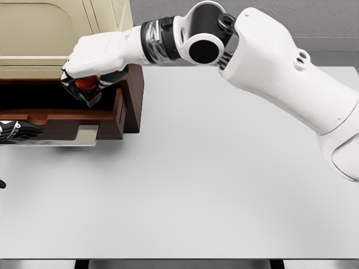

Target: Open the cabinet drawer with left arm, and place a switch into the drawer with right arm

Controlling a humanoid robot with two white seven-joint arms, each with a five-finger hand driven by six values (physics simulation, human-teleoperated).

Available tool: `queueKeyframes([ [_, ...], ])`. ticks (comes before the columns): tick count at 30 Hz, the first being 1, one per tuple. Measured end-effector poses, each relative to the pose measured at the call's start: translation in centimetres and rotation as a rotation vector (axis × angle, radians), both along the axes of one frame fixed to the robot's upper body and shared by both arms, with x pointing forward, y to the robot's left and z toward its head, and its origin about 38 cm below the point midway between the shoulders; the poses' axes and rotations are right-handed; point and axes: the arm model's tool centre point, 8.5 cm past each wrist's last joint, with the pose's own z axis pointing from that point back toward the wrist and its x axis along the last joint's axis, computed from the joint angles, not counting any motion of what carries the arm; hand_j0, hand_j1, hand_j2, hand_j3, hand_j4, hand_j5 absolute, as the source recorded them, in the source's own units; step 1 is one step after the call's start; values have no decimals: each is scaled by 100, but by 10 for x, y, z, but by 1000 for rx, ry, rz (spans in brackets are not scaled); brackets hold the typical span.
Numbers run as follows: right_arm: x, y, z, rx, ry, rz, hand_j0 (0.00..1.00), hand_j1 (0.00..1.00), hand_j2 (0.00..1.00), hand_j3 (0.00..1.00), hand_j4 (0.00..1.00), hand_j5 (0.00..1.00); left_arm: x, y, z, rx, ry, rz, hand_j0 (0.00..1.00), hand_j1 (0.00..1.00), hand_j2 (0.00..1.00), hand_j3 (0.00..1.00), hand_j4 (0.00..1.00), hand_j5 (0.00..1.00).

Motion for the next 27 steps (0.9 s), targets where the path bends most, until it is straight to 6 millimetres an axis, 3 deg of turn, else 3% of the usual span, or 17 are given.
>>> queueKeyframes([
  [1, 1, 0, 0, -1, 0, -5, 89, 89, 89, 89, 89, 89, 0, 0, 0, -4, 2, 3, 100, 100, 100, 100, 100, 100],
  [2, 2, 0, 0, 0, 4, -18, 100, 100, 100, 100, 100, 100, 1, 0, 0, -8, 5, 7, 100, 100, 100, 100, 100, 100],
  [10, 2, 4, -1, 6, 17, -46, 100, 100, 100, 100, 100, 100, 2, 0, -1, -14, 3, 12, 100, 100, 100, 100, 100, 100],
  [13, -15, 6, 0, 6, -10, 46, 100, 100, 100, 100, 100, 100, 2, 0, -1, -13, 0, 11, 100, 100, 100, 100, 100, 100],
  [15, -28, -6, -7, 1, -26, 122, 100, 100, 100, 100, 100, 100, 1, 0, -1, 3, -19, -12, 100, 100, 100, 100, 100, 100],
  [19, -34, -57, -27, -17, -16, 169, 100, 100, 100, 100, 100, 100, 0, -4, 4, -21, -57, -55, 100, 100, 100, 100, 100, 100],
  [27, -14, -190, -76, -85, 101, -59, 100, 100, 100, 100, 100, 100, 0, -11, 20, -96, -139, -106, 100, 100, 100, 100, 100, 100],
])
